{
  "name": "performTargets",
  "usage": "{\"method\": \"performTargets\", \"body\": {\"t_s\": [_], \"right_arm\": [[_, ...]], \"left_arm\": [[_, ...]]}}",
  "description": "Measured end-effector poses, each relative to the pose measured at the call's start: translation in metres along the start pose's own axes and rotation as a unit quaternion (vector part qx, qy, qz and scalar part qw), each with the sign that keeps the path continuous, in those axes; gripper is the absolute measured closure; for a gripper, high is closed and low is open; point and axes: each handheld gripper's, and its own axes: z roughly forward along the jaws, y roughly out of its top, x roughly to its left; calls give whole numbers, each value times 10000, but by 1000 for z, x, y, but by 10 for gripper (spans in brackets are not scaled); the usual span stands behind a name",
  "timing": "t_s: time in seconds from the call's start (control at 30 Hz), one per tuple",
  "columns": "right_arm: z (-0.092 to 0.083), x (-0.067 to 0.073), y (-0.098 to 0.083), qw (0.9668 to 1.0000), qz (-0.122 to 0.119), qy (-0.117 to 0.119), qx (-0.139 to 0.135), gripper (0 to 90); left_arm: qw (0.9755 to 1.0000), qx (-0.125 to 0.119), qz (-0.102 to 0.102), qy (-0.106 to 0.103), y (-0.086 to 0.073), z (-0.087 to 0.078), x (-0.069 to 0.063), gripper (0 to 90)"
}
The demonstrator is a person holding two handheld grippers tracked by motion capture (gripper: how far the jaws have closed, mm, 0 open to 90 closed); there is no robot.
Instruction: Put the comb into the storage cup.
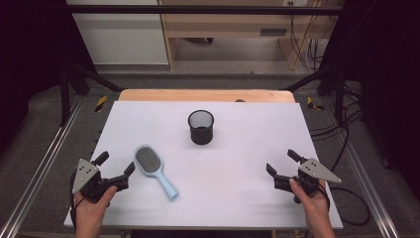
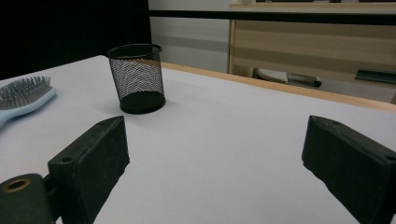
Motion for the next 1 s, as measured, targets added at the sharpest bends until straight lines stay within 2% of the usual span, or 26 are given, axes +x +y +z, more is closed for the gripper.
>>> {"method": "performTargets", "body": {"t_s": [0.17, 0.23, 0.27, 0.3, 0.33, 0.37, 0.4, 0.43, 0.47, 0.5, 0.57, 0.63, 0.67, 0.7, 0.73, 0.77, 0.8, 0.83, 0.87, 0.9, 0.93, 1.0], "right_arm": [[1, 1, -1, 10000, -2, -38, 88, 74], [2, 2, -1, 9999, -47, -45, 128, 74], [2, 2, -1, 9999, -47, -45, 128, 74], [2, 3, -1, 9998, -55, -39, 170, 74], [2, 3, -1, 9998, -55, -39, 170, 74], [3, 3, -2, 9997, -95, -40, 199, 74], [3, 4, -2, 9997, -84, -33, 214, 74], [3, 4, -2, 9997, -86, -31, 215, 73], [3, 4, -2, 9997, -86, -31, 215, 73], [4, 4, -2, 9998, -51, -21, 203, 73], [4, 4, -2, 9998, -23, -26, 218, 72], [4, 4, -3, 9997, -31, -15, 233, 72], [4, 4, -3, 9997, -31, -15, 233, 72], [4, 4, -2, 9998, -20, -5, 221, 72], [4, 4, -2, 9998, -20, -5, 221, 72], [4, 4, -2, 9998, -43, 4, 210, 72], [4, 4, -2, 9998, -43, 4, 210, 72], [3, 4, -2, 9998, -31, 9, 213, 72], [3, 4, -2, 9998, -31, 9, 213, 72], [3, 5, -2, 9998, -33, 10, 217, 72], [3, 5, -2, 9998, -41, 12, 216, 72], [3, 5, -2, 9997, -79, 28, 227, 72]], "left_arm": [[9998, 174, 101, -81, -1, 5, -10, 20], [9996, 263, 97, -44, -1, 8, -21, 24], [9996, 263, 97, -44, -1, 8, -21, 24], [9992, 367, 102, -97, -1, 11, -30, 24], [9992, 367, 102, -97, -1, 11, -30, 24], [9988, 443, 34, -219, -1, 15, -39, 24], [9988, 443, 34, -219, -1, 15, -39, 24], [9981, 529, 75, -319, -1, 21, -48, 23], [9981, 529, 75, -319, -1, 21, -48, 23], [9970, 612, 159, -453, -1, 28, -58, 23], [9966, 640, 191, -481, 0, 32, -63, 23], [9943, 790, 381, -603, 3, 46, -79, 24], [9943, 790, 381, -603, 3, 46, -79, 24], [9919, 910, 526, -717, 5, 56, -89, 25], [9919, 910, 526, -717, 5, 56, -89, 26], [9894, 1009, 602, -852, 6, 66, -99, 31], [9894, 1009, 602, -852, 6, 66, -99, 32], [9876, 1075, 679, -923, 8, 76, -108, 32], [9876, 1075, 679, -923, 8, 76, -108, 33], [9858, 1163, 741, -962, 10, 87, -116, 35], [9858, 1163, 741, -962, 10, 87, -116, 37], [9845, 1227, 742, -1005, 14, 101, -123, 37]]}}
